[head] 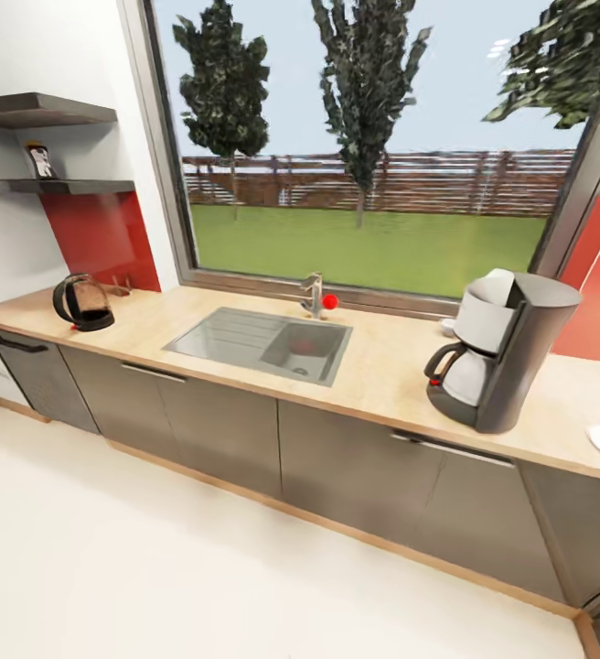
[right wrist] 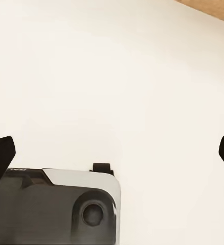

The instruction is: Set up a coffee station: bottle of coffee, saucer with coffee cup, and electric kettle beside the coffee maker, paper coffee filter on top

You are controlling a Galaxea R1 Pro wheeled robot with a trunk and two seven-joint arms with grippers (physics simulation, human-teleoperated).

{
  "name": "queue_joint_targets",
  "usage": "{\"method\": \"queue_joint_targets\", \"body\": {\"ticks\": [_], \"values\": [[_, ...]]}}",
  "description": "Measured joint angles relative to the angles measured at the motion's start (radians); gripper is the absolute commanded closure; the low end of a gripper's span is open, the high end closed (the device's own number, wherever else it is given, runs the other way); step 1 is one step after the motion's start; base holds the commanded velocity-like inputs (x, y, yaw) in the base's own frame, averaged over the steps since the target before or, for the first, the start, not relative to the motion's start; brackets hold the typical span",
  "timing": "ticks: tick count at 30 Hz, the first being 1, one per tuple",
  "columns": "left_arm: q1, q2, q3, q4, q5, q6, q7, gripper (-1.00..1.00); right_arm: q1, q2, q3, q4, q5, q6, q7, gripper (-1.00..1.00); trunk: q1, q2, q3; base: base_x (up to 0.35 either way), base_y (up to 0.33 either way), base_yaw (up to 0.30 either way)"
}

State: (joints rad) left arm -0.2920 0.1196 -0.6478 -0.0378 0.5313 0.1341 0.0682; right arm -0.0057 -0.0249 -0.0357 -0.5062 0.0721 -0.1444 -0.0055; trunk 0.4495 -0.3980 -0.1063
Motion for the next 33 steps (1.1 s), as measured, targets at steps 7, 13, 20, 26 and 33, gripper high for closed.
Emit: {"method": "queue_joint_targets", "body": {"ticks": [7, 13, 20, 26, 33], "values": [[-0.001, -0.001, 0.0, -0.013, 0.083, -0.032, -0.003, -1.0, 0.0, -0.002, 0.001, 0.009, 0.015, 0.0, 0.0, -1.0, -0.001, 0.0, -0.004, 0.279, 0.0, 0.131], [-0.001, -0.001, 0.0, -0.015, 0.088, -0.063, 0.001, -1.0, 0.0, -0.004, 0.001, 0.055, 0.147, -0.002, -0.003, -1.0, -0.001, 0.0, -0.005, 0.317, 0.05, 0.006], [-0.001, -0.001, 0.001, -0.015, 0.09, -0.066, 0.003, -1.0, 0.0, -0.002, -0.003, 0.07, 0.187, -0.003, -0.007, -1.0, 0.0, 0.0, -0.005, 0.189, 0.25, 0.0], [-0.001, 0.0, 0.003, -0.015, 0.103, -0.067, 0.003, -1.0, 0.0, 0.001, -0.007, 0.065, 0.186, -0.001, -0.007, -1.0, 0.0, 0.0, -0.005, 0.121, 0.304, 0.0], [-0.001, 0.001, 0.001, -0.016, 0.151, -0.092, 0.004, -1.0, 0.0, 0.002, -0.008, 0.067, 0.186, -0.001, -0.007, -1.0, 0.0, 0.0, -0.005, 0.104, 0.319, 0.173]]}}
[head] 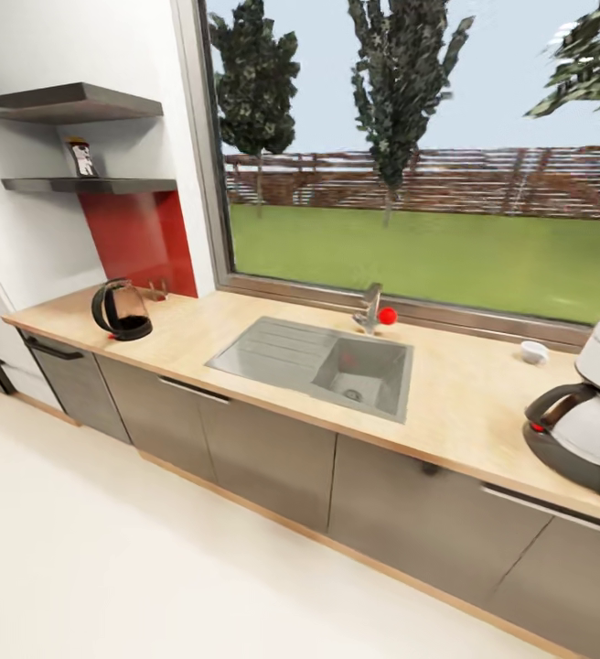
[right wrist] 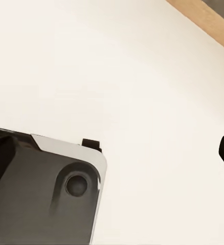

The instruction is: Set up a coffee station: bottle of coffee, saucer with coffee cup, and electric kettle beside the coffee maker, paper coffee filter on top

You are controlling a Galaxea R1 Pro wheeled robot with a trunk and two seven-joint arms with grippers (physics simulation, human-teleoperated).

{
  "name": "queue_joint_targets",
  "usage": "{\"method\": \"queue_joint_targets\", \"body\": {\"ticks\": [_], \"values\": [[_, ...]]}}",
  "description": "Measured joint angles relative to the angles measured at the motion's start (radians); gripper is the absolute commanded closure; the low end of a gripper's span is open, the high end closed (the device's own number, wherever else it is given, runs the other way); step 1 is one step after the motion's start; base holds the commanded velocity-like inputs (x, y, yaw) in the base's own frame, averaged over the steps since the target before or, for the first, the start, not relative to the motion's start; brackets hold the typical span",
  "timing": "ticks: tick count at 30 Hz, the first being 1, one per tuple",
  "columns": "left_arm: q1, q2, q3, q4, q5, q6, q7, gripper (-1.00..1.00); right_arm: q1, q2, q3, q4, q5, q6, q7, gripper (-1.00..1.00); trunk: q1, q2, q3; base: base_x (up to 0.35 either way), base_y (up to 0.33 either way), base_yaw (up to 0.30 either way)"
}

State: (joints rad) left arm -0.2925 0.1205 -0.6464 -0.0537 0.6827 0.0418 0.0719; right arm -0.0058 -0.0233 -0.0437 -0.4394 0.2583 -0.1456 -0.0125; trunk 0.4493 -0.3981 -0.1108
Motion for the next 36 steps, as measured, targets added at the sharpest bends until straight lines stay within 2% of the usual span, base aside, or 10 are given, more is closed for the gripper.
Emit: {"method": "queue_joint_targets", "body": {"ticks": [18, 36], "values": [[0.0, 0.0, 0.0, 0.0, 0.005, -0.008, 0.0, -1.0, 0.0, 0.001, 0.001, 0.006, 0.0, 0.0, 0.0, -1.0, 0.0, 0.0, 0.003, 0.234, 0.254, 0.276], [0.001, -0.001, -0.003, 0.0, 0.005, -0.01, 0.0, -1.0, 0.0, 0.001, 0.002, 0.008, 0.0, 0.0, -0.001, -1.0, 0.0, 0.0, 0.003, 0.323, 0.106, 0.278]]}}
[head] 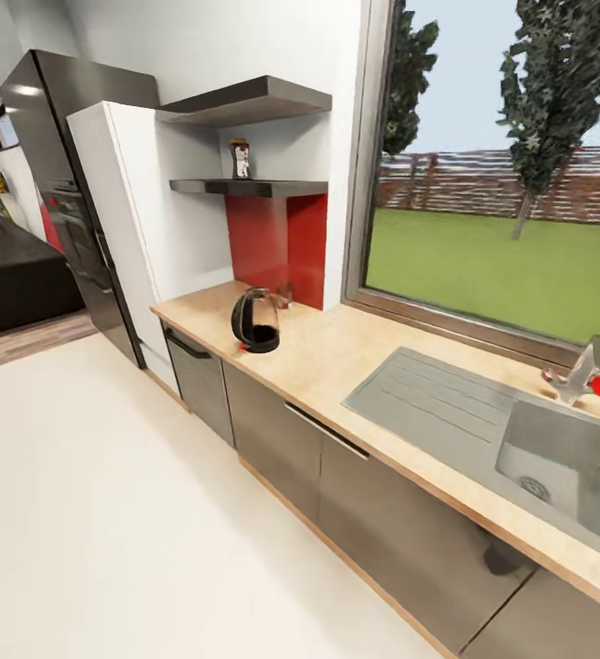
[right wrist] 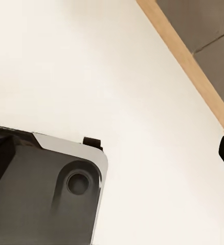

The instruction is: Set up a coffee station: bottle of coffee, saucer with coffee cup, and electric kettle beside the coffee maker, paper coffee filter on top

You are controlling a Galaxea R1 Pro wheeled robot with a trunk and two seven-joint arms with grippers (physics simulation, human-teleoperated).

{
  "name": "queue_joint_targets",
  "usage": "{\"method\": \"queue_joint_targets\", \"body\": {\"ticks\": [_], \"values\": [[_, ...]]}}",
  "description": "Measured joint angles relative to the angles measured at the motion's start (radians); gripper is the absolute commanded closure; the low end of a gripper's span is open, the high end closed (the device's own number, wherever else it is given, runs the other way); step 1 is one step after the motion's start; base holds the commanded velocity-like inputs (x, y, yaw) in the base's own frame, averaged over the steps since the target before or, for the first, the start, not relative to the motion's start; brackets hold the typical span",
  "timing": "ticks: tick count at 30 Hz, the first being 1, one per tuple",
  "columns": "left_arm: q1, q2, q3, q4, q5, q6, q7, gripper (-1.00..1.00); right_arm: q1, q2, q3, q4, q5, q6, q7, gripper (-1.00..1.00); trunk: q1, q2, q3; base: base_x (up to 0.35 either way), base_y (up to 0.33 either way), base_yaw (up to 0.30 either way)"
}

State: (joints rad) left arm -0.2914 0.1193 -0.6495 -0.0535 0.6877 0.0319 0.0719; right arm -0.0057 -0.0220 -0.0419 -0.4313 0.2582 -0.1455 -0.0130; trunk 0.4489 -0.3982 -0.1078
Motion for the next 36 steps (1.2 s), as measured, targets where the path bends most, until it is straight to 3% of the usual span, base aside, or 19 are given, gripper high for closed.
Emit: {"method": "queue_joint_targets", "body": {"ticks": [10, 31, 36], "values": [[0.0, -0.001, 0.0, -0.001, 0.001, 0.0, 0.0, -1.0, 0.0, 0.0, 0.0, 0.0, 0.0, 0.0, 0.0, -1.0, 0.0, 0.0, 0.0, 0.327, 0.113, 0.278], [0.0, 0.0, 0.0, 0.003, 0.001, -0.02, 0.001, -1.0, 0.0, 0.0, 0.0, 0.0, 0.0, 0.0, -0.001, -1.0, 0.0, 0.0, 0.007, 0.288, 0.222, 0.277], [0.0, 0.0, -0.001, 0.005, 0.001, -0.028, 0.001, -1.0, 0.0, 0.0, 0.0, -0.001, 0.001, 0.0, -0.001, -1.0, 0.0, 0.0, 0.008, 0.307, 0.161, 0.11]]}}
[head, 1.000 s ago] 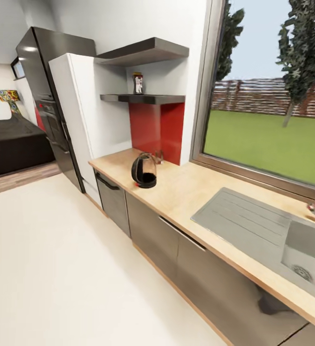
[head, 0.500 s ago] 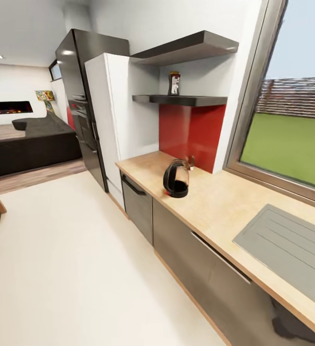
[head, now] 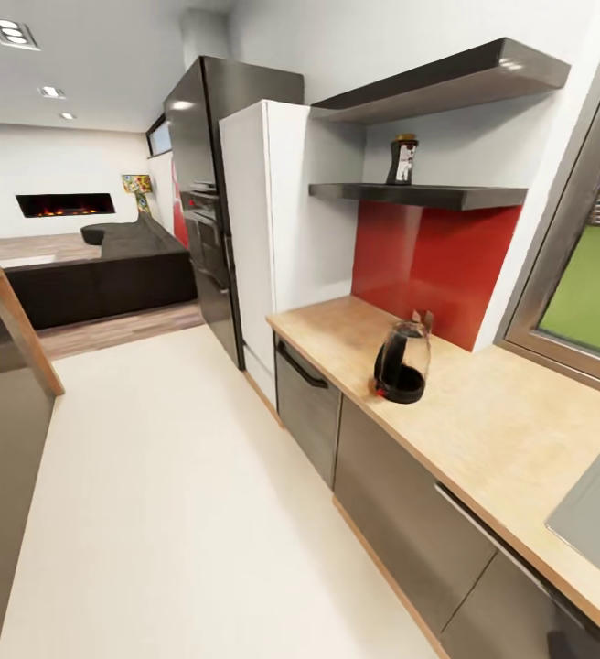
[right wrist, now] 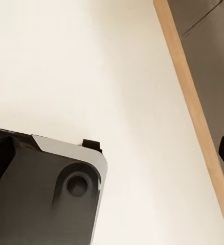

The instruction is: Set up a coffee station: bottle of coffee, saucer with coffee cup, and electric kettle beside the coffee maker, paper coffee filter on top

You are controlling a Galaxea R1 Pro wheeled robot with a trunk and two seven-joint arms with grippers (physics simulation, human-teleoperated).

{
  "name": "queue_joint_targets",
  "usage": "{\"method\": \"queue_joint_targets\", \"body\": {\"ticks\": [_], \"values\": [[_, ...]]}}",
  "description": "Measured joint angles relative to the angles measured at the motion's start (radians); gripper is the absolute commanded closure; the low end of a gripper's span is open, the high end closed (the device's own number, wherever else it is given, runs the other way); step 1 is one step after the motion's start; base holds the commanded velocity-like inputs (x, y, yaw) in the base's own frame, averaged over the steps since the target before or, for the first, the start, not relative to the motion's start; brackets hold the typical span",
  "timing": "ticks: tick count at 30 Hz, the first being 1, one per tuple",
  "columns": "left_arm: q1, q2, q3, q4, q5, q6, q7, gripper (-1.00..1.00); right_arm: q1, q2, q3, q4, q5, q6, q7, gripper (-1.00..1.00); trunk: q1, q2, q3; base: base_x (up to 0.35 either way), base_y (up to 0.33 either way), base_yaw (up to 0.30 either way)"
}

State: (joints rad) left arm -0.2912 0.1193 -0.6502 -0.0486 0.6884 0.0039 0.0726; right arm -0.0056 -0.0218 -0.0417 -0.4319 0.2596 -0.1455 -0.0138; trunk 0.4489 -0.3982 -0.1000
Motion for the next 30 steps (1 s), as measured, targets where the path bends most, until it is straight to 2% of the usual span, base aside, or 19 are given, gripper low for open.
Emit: {"method": "queue_joint_targets", "body": {"ticks": [14, 30], "values": [[0.0, 0.0, 0.001, 0.003, 0.0, -0.002, 0.0, -1.0, 0.0, 0.0, -0.003, 0.001, 0.0, 0.0, 0.0, -1.0, 0.0, 0.0, 0.0, 0.327, 0.119, 0.005], [0.0, 0.0, -0.001, 0.003, 0.0, -0.003, 0.0, -1.0, 0.0, -0.001, -0.003, -0.005, 0.0, 0.0, 0.003, -1.0, 0.0, 0.0, 0.0, 0.291, 0.222, 0.0]]}}
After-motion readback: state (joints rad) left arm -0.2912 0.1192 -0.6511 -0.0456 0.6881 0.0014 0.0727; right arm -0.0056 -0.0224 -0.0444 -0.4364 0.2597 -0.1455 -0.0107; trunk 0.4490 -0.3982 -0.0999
